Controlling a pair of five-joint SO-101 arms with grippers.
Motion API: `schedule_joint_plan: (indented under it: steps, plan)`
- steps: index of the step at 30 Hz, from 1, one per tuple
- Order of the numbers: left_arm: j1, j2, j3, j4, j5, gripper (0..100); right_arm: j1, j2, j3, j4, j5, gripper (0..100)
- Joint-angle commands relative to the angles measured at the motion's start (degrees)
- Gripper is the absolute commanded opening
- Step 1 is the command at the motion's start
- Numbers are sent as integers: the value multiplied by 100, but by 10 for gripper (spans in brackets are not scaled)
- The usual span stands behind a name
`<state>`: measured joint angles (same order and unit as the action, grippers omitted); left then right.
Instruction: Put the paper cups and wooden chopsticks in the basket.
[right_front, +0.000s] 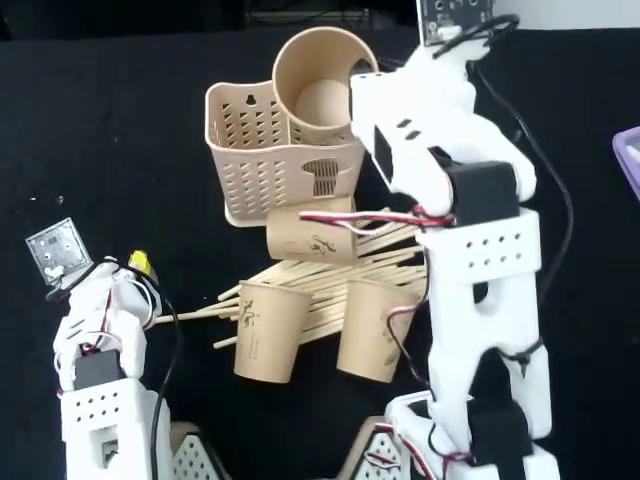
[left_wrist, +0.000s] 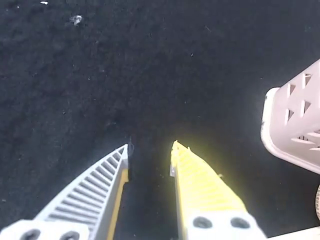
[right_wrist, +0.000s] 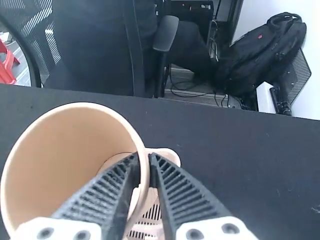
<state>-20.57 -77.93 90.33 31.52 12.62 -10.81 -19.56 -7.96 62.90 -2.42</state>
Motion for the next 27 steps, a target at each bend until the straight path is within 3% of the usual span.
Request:
schedule_joint_plan:
  steps: [1, 19, 25, 27]
  plan:
    - [13, -79, -22, -132, 35, 145, -97, 312, -514, -193, -62, 11]
    - [13, -79, 31, -123, 35, 145, -97, 1341, -505, -158, -62, 18]
    - [13, -79, 40, -123, 35, 145, -176, 1288, -549, -149, -62, 242]
    - [13, -79, 40, -123, 35, 145, -220, 1279, -576, -185, -62, 268]
